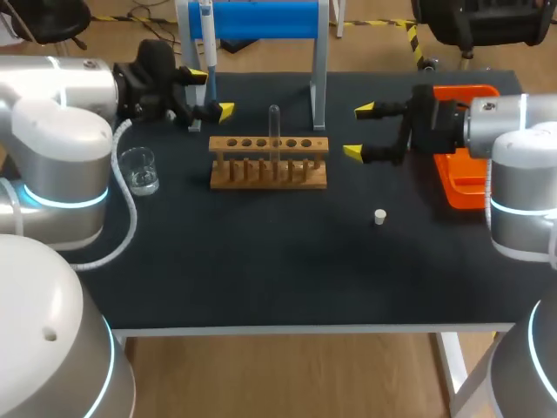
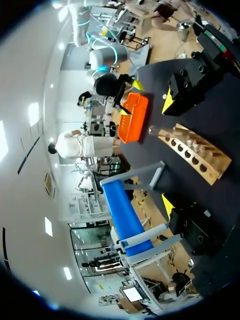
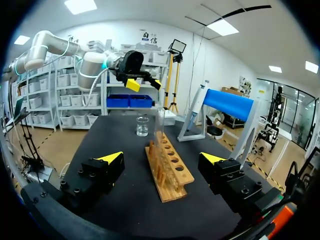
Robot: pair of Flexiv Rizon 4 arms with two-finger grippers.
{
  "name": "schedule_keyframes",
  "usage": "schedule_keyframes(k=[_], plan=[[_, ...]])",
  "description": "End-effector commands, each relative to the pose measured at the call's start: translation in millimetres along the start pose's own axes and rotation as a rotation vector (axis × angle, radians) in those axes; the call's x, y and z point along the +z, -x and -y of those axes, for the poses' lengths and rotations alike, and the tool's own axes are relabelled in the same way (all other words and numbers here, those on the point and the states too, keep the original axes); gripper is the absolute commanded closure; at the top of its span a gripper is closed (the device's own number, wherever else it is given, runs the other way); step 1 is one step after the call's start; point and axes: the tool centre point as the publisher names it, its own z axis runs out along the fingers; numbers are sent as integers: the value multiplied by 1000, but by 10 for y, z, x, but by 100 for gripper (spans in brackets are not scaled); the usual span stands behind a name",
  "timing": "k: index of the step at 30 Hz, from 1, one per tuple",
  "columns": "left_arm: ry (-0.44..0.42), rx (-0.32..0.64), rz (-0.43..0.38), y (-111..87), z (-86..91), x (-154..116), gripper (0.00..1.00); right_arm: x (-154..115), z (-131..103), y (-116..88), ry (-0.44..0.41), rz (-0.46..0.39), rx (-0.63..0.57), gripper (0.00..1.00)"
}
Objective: Invert the test tube, pick up the pipette, mount the tip to pipette, aspirate from beaker and dispense into the tube, eject the tip, return the pipette, and cap with the stopper.
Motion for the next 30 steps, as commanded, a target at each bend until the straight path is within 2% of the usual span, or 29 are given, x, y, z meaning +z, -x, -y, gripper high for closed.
schedule_keyframes(k=[1,5,9,12,30], plan=[[14,16,-15,-69,-98,36,0,-5,2,2,-1,-1,0,0],[57,-25,-12,-94,-235,64,0,-5,2,2,-1,-1,0,0],[56,-39,4,-99,-260,31,0,-5,2,2,-1,-1,0,0],[101,-67,27,-93,-303,28,0,-5,2,2,-1,-1,0,0],[95,-76,29,-86,-309,27,0,-5,2,2,-1,-1,0,0]])
